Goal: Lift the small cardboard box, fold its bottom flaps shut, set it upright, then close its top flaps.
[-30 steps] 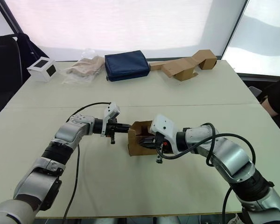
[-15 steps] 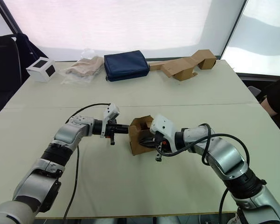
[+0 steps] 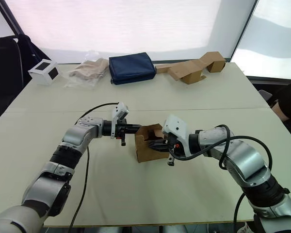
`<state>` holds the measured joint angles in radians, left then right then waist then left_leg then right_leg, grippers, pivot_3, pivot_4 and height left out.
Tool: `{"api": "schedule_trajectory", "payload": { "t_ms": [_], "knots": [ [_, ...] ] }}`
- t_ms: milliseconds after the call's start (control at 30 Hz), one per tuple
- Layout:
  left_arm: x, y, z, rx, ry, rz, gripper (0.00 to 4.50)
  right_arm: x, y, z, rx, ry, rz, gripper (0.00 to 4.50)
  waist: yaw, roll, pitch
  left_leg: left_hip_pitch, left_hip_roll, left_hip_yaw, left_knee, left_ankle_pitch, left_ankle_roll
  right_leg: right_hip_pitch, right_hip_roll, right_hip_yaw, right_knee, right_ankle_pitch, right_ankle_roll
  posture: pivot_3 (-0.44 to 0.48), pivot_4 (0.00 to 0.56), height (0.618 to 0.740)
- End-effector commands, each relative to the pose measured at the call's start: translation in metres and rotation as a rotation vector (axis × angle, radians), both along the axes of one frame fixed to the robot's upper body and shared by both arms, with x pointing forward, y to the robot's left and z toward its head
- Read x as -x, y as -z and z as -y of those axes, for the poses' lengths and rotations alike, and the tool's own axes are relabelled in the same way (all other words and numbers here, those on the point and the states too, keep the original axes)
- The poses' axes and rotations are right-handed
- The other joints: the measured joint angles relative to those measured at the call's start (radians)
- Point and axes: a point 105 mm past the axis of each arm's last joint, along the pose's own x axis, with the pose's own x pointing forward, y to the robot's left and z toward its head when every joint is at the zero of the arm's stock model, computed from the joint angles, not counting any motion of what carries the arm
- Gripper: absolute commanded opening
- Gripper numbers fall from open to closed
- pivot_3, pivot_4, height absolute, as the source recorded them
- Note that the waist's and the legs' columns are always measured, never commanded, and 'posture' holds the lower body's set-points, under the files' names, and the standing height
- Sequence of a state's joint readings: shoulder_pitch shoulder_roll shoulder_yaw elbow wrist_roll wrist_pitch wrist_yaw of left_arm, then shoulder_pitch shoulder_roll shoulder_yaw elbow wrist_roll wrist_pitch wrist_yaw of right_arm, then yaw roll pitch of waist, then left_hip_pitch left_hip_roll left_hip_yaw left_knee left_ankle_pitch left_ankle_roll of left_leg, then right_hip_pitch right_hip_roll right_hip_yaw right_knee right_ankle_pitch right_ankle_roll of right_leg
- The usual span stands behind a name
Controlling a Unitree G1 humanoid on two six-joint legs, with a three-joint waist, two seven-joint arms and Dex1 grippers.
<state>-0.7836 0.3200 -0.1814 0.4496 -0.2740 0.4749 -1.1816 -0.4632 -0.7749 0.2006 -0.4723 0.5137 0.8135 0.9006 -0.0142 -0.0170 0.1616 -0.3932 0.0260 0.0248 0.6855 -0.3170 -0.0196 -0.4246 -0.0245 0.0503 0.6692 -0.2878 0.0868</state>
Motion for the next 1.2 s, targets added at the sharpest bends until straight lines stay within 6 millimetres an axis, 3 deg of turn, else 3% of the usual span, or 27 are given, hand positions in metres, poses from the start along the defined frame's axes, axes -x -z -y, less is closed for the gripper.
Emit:
{"api": "schedule_trajectory", "payload": {
  "t_ms": [33, 400, 567, 700, 867, 1033, 1200],
  "knots": [
    [0.001, -0.009, 0.008, 0.016, 0.045, 0.020, 0.04, -0.002, -0.009, -0.004, -0.001, -0.026, 0.058, 0.00, -0.001, 0.000, 0.000, 0.000, 0.000, 0.000, 0.000, 0.000, 0.000, 0.000, 0.000, 0.000, 0.000, 0.000, 0.000, 0.000, 0.150, 0.740],
    [-0.013, -0.008, 0.008, 0.020, -0.023, 0.060, 0.04, -0.001, -0.001, -0.008, 0.008, -0.047, 0.036, 0.00, 0.003, 0.000, 0.000, 0.000, 0.000, 0.000, 0.000, 0.000, 0.000, 0.000, 0.000, 0.000, 0.000, 0.000, 0.000, 0.000, 0.150, 0.740],
    [-0.024, -0.025, -0.018, 0.035, -0.122, 0.119, 0.04, -0.004, 0.000, -0.009, -0.006, -0.040, 0.028, 0.00, -0.003, 0.000, 0.000, 0.000, 0.000, 0.000, 0.000, 0.000, 0.000, 0.000, 0.000, 0.000, 0.000, 0.000, 0.000, 0.000, 0.150, 0.740],
    [-0.006, -0.040, -0.042, 0.006, -0.102, 0.145, 0.04, -0.007, -0.001, -0.010, -0.017, -0.038, 0.027, 0.00, -0.005, 0.000, 0.000, 0.000, 0.002, 0.000, 0.000, 0.000, 0.000, -0.001, 0.000, 0.000, 0.001, 0.000, 0.000, 0.000, 0.150, 0.740],
    [0.033, -0.047, -0.056, -0.049, -0.020, 0.105, 0.04, -0.009, -0.001, -0.009, -0.023, -0.039, 0.025, 0.00, 0.000, 0.000, 0.000, 0.000, 0.001, 0.000, 0.000, 0.000, 0.000, 0.000, -0.002, 0.000, 0.001, 0.000, 0.000, 0.000, 0.150, 0.740],
    [0.083, -0.044, -0.046, -0.081, 0.127, 0.030, 0.04, -0.012, -0.002, -0.009, -0.026, -0.041, 0.028, 0.00, 0.001, 0.000, 0.000, 0.000, 0.001, 0.000, 0.000, 0.000, 0.000, 0.000, -0.003, 0.000, 0.000, 0.000, 0.000, 0.000, 0.150, 0.740],
    [0.088, -0.040, -0.034, -0.054, 0.125, 0.018, 0.04, -0.013, -0.002, -0.010, -0.028, -0.040, 0.033, 0.00, 0.001, 0.000, 0.000, 0.000, 0.001, -0.001, 0.000, 0.000, 0.000, 0.001, -0.002, 0.000, 0.000, 0.000, 0.000, 0.000, 0.150, 0.740]
  ]
}}
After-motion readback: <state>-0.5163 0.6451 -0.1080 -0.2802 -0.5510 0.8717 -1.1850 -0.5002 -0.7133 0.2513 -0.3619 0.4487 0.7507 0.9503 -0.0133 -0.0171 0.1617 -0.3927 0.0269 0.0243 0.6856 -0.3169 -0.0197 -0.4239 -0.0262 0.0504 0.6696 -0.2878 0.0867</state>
